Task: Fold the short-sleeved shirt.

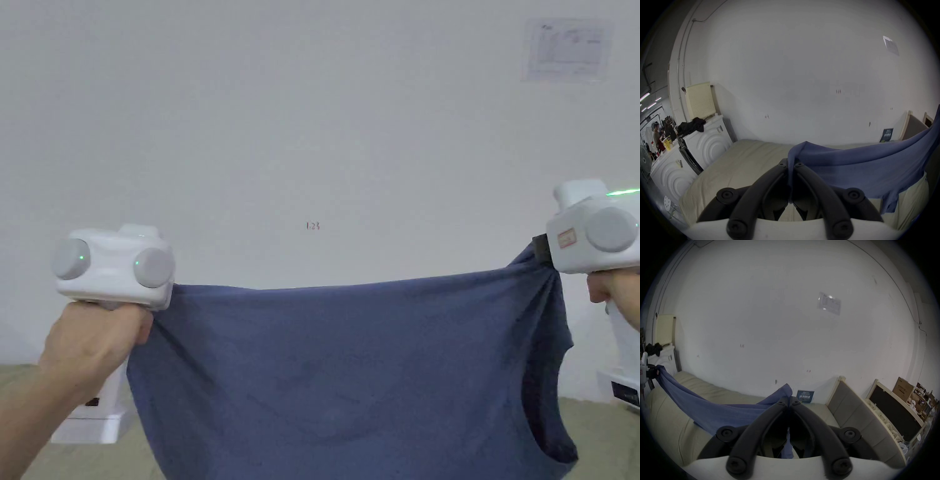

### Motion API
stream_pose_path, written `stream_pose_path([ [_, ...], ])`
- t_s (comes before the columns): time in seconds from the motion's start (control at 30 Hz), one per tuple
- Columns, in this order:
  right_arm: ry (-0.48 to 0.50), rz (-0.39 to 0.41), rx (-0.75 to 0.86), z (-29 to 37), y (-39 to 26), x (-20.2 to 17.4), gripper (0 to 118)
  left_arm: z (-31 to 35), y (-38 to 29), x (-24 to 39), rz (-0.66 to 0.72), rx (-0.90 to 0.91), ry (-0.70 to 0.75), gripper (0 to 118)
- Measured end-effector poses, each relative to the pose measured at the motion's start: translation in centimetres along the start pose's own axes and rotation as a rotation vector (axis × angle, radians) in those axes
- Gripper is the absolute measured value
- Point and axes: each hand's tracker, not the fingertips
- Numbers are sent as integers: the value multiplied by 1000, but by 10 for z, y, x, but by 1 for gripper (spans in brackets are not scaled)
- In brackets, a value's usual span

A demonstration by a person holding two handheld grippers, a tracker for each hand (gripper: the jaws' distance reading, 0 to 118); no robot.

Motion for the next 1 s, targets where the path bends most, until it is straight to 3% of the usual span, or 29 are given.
stream_pose_path([
  [0.3, 121, -36, -215, 43, -178, -18, 3, 11, -154, -16, -92, -191, -63, 0],
  [0.5, 215, -160, -334, 136, -307, -20, 3, 76, -270, -57, -76, -330, -127, 0],
  [0.63, 226, -193, -385, 209, -377, -22, 3, 128, -336, -86, -93, -364, -125, 0],
  [0.83, 253, -182, -437, 303, -449, -34, 3, 193, -405, -126, -2, -441, -165, 0],
  [1.0, 274, -182, -466, 357, -479, -36, 3, 237, -443, -151, -7, -466, -177, 0],
])
